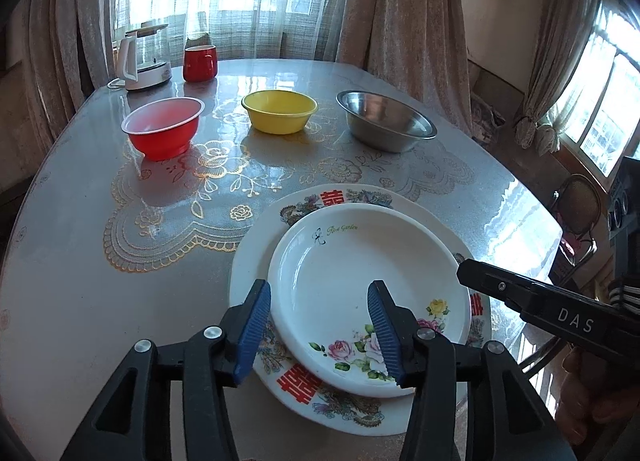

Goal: Organize plates and bowls
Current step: 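Open both grippers and withdraw from the rose plate, then move both grippers toward the steel bowl rim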

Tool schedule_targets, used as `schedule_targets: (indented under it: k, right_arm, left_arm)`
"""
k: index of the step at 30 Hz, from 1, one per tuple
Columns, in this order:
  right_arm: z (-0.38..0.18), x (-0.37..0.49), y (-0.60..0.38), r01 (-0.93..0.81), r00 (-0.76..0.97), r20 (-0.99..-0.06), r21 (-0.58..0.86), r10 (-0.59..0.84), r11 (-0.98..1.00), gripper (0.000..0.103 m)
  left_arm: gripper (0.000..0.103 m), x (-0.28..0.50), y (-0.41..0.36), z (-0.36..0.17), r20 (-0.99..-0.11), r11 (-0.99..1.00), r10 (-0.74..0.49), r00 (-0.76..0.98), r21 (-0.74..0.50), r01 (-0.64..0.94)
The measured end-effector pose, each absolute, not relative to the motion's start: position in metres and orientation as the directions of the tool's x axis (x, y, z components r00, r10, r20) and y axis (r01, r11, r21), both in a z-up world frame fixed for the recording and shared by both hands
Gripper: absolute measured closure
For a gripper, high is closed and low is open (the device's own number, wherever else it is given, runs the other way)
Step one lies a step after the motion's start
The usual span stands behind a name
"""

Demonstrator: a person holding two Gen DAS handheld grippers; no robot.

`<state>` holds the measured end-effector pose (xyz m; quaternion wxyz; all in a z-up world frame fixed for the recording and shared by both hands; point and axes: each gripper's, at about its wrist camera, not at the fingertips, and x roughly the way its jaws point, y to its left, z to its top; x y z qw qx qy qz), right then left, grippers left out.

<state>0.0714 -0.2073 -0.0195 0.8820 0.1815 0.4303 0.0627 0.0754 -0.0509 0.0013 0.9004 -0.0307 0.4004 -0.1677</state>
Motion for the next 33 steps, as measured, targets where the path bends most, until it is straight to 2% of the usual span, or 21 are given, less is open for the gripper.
schedule_targets:
  k: [2,5,11,20,33]
  right_arm:
    - [-0.012,0.069,-0.208,0.034,0.652,-0.71,0.376,0.264,0.926,0.077]
    - [-0.006,0.069,-0.21,0.028,0.676,-0.69,0.377,0.261,0.926,0.072]
    - [-0.009,0.075,-0.223,0.068,0.69,-0.678,0.407,0.251,0.911,0.072]
    - [-0.023,0.088,-0.255,0.161,0.701,-0.683,0.43,0.203,0.889,0.064]
    - [-0.04,0.133,-0.296,0.245,0.678,-0.718,0.421,0.156,0.873,0.061]
  left_arm:
    - [0.036,0.075,-0.049,0.006,-0.692,0.942,-0.329,0.642,-0.197,0.27]
    - [0.032,0.075,-0.046,0.01,-0.668,0.942,-0.335,0.665,-0.214,0.259]
    - [0.022,0.082,-0.044,0.011,-0.667,0.946,-0.324,0.671,-0.229,0.229]
    - [0.018,0.096,-0.051,0.01,-0.681,0.947,-0.321,0.658,-0.236,0.218]
    - [0.015,0.131,-0.059,0.016,-0.702,0.954,-0.3,0.646,-0.239,0.183]
